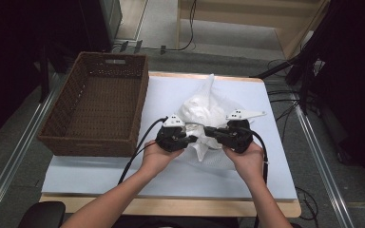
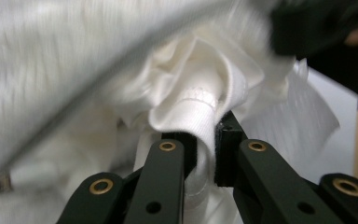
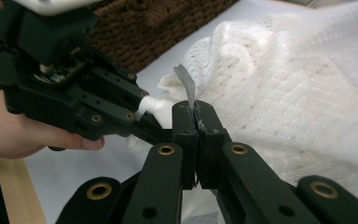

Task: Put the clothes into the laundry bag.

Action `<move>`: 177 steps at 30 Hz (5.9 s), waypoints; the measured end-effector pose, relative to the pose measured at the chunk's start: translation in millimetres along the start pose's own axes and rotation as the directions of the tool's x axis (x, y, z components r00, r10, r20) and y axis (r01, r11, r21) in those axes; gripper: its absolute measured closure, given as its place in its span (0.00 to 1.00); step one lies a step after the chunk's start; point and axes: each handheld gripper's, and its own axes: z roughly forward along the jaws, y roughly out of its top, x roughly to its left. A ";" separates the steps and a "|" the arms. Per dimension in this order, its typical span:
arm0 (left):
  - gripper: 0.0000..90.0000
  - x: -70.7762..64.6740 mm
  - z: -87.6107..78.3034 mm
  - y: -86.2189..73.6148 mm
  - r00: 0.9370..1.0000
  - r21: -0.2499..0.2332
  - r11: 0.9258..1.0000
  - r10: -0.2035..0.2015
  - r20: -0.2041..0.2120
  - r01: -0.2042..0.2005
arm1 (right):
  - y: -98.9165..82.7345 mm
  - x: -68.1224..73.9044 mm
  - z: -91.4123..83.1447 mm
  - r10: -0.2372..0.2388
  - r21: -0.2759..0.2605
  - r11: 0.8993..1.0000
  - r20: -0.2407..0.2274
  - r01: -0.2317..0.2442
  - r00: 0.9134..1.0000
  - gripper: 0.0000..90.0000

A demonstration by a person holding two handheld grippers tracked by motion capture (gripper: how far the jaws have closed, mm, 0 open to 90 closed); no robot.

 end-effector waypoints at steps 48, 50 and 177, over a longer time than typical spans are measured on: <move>0.93 37.7 108.0 4.4 0.974 0.038 0.998 -0.045 -0.223 0.055 | -17.9 -30.7 13.6 0.096 0.104 0.990 0.012 -0.096 0.995 1.00; 0.92 37.5 103.4 6.7 0.977 0.043 0.997 -0.053 -0.206 0.063 | -18.5 -32.0 13.1 0.102 0.106 0.989 0.018 -0.104 0.995 1.00; 0.98 26.7 100.4 1.7 0.982 0.118 0.993 0.012 -0.189 0.010 | -26.2 -47.6 4.1 0.169 0.061 0.984 -0.017 -0.167 0.986 1.00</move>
